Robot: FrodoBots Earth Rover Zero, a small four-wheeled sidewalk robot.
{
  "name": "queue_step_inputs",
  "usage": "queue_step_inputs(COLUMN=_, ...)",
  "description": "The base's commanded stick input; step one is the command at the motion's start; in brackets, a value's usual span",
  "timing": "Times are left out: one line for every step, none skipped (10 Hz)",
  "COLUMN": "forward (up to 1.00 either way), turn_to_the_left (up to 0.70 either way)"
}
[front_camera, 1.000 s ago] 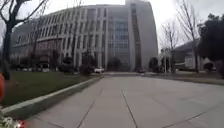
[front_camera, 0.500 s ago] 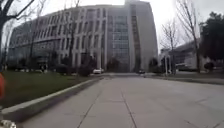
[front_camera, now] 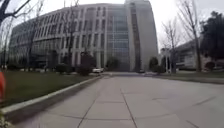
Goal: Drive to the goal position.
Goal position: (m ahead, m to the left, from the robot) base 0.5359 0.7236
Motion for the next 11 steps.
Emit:
queue_step_inputs(forward=0.7, turn_to_the_left=0.0)
queue_step_inputs(forward=0.7, turn_to_the_left=0.0)
queue_step_inputs(forward=0.7, turn_to_the_left=0.0)
queue_step_inputs(forward=0.7, turn_to_the_left=0.0)
queue_step_inputs(forward=0.7, turn_to_the_left=0.0)
queue_step_inputs(forward=0.7, turn_to_the_left=0.0)
queue_step_inputs(forward=0.7, turn_to_the_left=0.0)
queue_step_inputs(forward=0.7, turn_to_the_left=0.0)
queue_step_inputs(forward=0.7, turn_to_the_left=0.0)
queue_step_inputs(forward=0.7, turn_to_the_left=0.0)
queue_step_inputs(forward=0.7, turn_to_the_left=0.0)
